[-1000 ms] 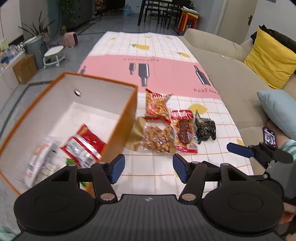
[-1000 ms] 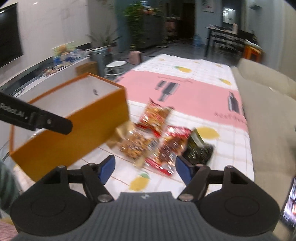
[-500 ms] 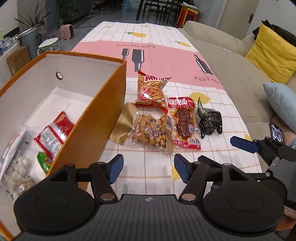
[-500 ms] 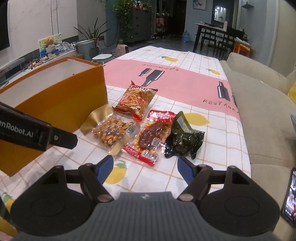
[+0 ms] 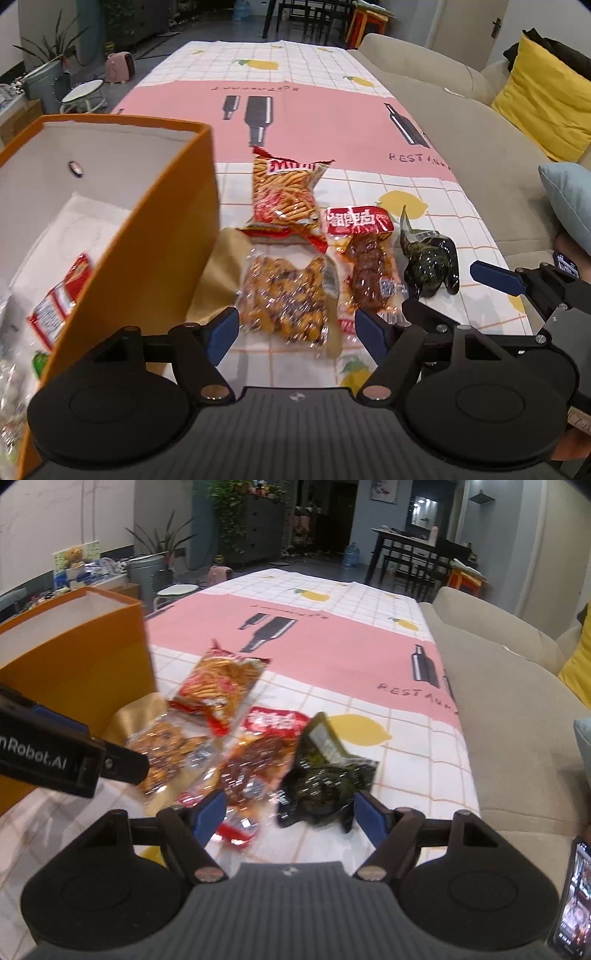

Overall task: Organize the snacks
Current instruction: 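Move both tools back over the remaining snack packets, then lower the left tool over the caramel-nut packet while the right tool lowers over the dark green packet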

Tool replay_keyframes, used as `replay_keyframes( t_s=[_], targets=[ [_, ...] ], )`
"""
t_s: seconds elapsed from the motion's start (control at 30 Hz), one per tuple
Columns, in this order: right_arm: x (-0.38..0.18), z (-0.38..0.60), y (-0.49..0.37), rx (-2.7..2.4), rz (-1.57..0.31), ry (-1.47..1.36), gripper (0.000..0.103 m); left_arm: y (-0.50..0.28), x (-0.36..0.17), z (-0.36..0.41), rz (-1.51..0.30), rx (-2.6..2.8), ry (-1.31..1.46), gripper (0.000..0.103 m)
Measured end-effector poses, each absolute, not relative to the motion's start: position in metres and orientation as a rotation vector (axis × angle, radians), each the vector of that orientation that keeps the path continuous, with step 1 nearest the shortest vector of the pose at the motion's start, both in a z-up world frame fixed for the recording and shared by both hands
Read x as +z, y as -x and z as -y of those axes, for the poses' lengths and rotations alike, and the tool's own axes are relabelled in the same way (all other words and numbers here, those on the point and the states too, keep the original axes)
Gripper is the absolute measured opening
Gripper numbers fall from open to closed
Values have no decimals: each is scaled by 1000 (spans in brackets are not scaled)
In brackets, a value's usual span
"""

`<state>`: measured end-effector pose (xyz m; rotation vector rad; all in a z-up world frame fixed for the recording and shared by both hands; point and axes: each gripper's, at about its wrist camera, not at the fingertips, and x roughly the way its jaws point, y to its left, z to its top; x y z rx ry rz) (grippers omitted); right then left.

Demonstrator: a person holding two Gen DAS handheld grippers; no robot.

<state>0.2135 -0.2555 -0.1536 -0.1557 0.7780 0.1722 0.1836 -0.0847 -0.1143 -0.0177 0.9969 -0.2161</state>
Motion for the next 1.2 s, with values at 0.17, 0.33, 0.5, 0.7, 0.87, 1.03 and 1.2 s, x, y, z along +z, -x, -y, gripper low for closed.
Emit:
replay_keyframes(
  t_s=[0.17,0.33,0.5,0.7,0.87,1.03,1.2],
  targets=[
    [-160,266,-234,144,-799,106,74,-203,-124,90,-1041,-198,25,88],
    [-169,270,-247,133,-818,87,74,-216,-134,92,-1083,-171,-1,88],
    [-176,277,-256,128,-846,23,72,-219,-144,96,-1116,-194,-51,91],
    [-181,285,-262,128,-872,-52,63,-221,-148,106,-1106,-202,-126,95],
    [-178,287,-262,133,-879,-78,57,-219,-150,113,-1103,-216,-178,89],
    [-175,287,-259,136,-916,-104,57,-211,-149,110,-1110,-245,-208,80],
    [-173,280,-251,146,-947,-82,57,-196,-145,107,-1142,-256,-197,77]
  ],
)
